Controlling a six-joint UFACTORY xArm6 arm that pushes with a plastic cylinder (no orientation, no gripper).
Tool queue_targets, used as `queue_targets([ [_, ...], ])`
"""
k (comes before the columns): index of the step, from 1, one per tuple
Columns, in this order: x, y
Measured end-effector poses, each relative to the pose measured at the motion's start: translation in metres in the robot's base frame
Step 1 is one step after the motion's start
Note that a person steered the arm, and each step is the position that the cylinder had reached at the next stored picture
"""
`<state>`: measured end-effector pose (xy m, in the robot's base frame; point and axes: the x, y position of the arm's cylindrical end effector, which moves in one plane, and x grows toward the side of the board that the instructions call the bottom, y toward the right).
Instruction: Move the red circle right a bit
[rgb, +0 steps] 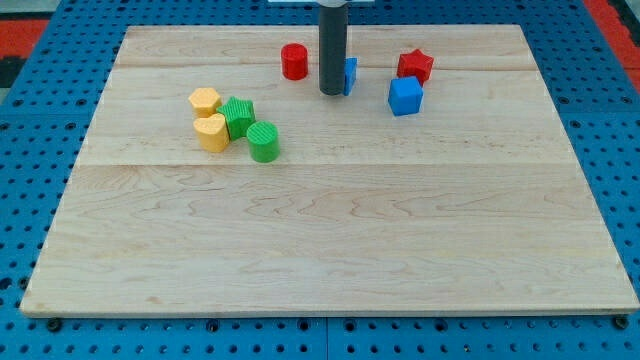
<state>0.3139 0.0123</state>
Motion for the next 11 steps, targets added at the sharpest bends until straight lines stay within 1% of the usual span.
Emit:
queue_targets([
  [1,-0.008,0.003],
  [2,-0.006,-0.007],
  [3,0.005,-0.068],
  [4,-0.031,-0.086],
  [5,-0.075,-0.085],
  [6,-0.082,-0.066],
  [8,-0.06,-0.064],
  [9,-0.054,-0.083],
  [10,0.006,-0.056],
  [11,0.023,0.012],
])
